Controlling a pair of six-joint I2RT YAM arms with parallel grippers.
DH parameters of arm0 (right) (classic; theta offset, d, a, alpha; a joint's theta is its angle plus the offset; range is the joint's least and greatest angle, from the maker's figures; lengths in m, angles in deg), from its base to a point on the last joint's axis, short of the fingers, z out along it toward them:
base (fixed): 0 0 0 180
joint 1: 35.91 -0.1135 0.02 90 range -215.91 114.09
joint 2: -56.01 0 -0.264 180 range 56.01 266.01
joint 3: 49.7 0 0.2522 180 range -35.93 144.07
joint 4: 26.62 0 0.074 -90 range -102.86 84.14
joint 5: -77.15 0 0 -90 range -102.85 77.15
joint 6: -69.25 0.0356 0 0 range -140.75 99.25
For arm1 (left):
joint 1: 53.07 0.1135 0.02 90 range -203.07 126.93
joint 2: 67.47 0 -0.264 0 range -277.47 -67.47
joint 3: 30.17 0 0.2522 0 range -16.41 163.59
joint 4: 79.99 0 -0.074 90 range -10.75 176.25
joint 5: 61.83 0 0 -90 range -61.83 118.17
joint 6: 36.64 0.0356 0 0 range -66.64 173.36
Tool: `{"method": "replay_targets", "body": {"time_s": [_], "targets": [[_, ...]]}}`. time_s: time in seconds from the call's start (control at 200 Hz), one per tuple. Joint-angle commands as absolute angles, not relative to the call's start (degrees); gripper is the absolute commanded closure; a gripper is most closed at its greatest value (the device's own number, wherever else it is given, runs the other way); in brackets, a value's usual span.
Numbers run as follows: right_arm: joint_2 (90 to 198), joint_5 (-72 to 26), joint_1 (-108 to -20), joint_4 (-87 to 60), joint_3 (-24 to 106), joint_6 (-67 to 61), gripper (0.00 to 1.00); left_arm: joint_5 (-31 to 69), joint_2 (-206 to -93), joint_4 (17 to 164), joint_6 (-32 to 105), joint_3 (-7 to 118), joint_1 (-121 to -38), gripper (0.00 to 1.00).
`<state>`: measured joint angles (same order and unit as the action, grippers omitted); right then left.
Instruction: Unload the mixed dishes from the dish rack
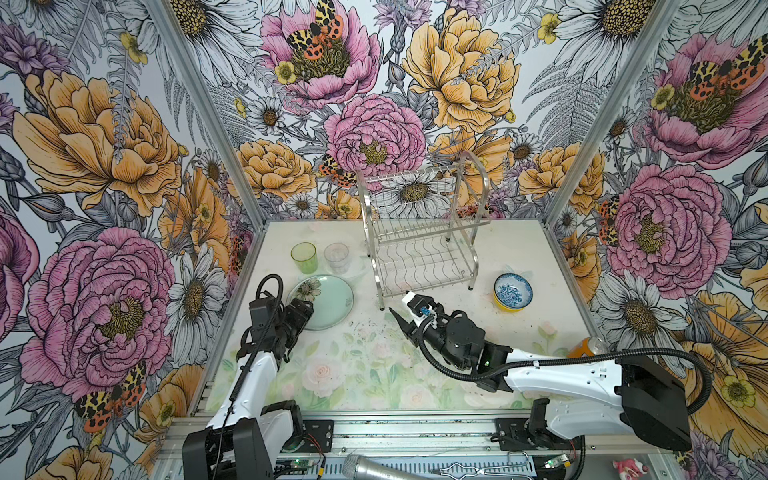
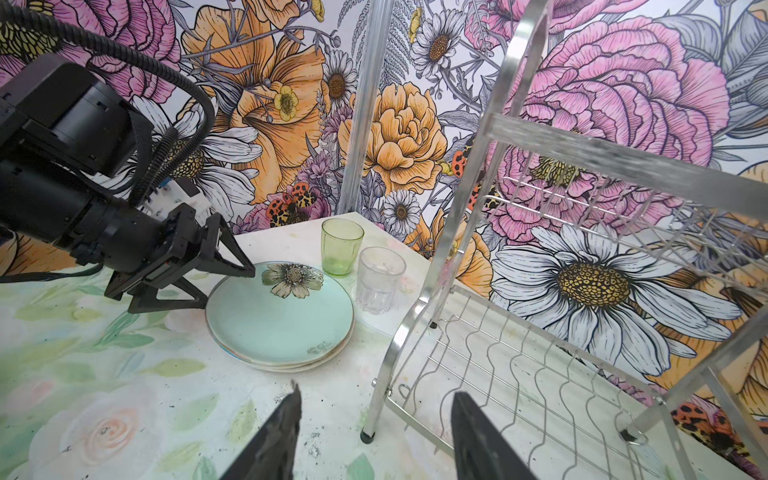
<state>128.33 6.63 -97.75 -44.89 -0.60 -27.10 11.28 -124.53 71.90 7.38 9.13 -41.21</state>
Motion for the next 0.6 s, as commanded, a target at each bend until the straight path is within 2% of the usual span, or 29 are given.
{"method": "replay_targets", "body": {"time_s": [0.0,0.365,0.595], "targets": [[125.9,6.8,-96.9,-46.0,-2.0,-25.3,0.41,15.5,-123.2,68.4,10.2,12.4,-41.8,0.01],[116.7,8.7,-92.9,-44.4,-7.2,-24.6,0.4,25.0,-125.8,63.9,12.5,17.0,-46.4,0.01],[108.6,12.0,-89.8,-40.9,-10.8,-24.0,0.38,33.3,-122.7,65.2,14.8,17.9,-50.3,0.01]]}}
